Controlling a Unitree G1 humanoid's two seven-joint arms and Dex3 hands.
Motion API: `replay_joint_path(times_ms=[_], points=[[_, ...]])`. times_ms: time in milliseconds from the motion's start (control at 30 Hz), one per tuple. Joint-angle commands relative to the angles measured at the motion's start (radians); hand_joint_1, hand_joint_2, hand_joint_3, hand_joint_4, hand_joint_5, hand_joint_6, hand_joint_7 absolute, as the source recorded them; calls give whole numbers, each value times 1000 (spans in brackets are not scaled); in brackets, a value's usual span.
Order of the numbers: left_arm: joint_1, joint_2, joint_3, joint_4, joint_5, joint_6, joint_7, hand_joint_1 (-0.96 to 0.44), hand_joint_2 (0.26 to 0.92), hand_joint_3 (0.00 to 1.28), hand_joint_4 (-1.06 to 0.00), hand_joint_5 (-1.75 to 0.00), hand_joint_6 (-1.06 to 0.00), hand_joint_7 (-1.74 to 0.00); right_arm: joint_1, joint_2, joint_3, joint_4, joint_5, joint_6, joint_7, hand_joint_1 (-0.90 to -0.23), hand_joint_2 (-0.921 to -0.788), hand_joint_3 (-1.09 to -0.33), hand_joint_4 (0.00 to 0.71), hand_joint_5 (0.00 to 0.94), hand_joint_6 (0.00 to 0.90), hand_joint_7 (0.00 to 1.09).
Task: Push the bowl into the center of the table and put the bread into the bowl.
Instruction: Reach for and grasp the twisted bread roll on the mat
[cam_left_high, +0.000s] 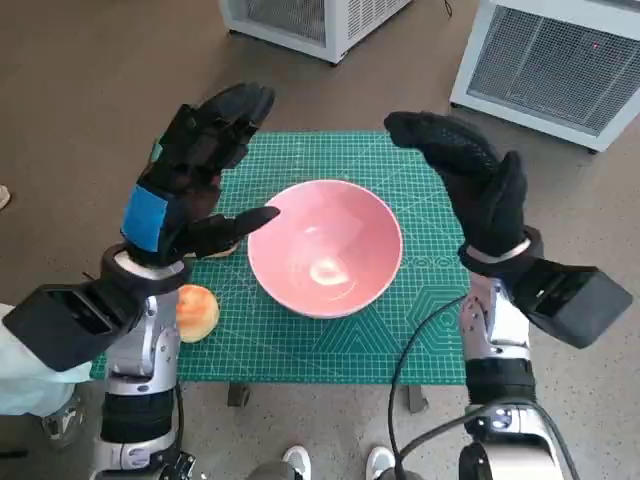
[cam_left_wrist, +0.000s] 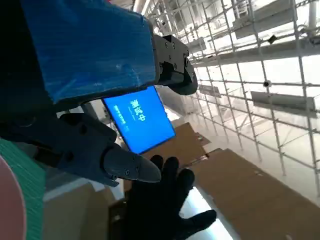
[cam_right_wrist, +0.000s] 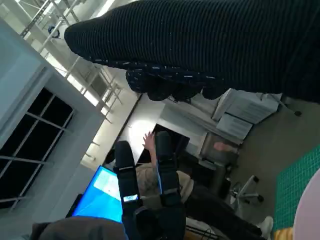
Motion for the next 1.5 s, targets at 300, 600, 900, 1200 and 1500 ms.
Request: replay_joint_path(times_ms=[300, 600, 900, 1200, 1500], points=[[-10, 388, -14, -150, 363, 529, -82, -92, 797, 6, -147, -2, -277, -96, 24, -1, 1, 9, 6, 9, -12, -720, -921, -742, 195, 0, -1, 661], [-21, 444, -121, -105, 469, 642, -128, 67, 803, 10, -155, -7, -305, -53, 17, 2, -3, 31, 5, -1, -13, -721, -921, -743, 195, 0, -1, 660], [-55, 442, -226, 17, 510, 662, -168, 53, 803, 9, -174, -8, -309, -30, 13, 7, -2, 47, 3, -7, -15, -714, -921, -742, 196, 0, -1, 664], [-134, 409, -327, 198, 553, 638, -170, 38, 802, 7, -178, -4, -318, -20, 11, 8, 0, 53, 5, -7, -11, -714, -921, -740, 197, 1, -1, 665], [-215, 344, -414, 394, 598, 596, -143, 20, 799, 5, -178, -1, -330, -15, 5, 3, -2, 65, 7, -8, -5, -715, -921, -740, 196, 0, -1, 661]])
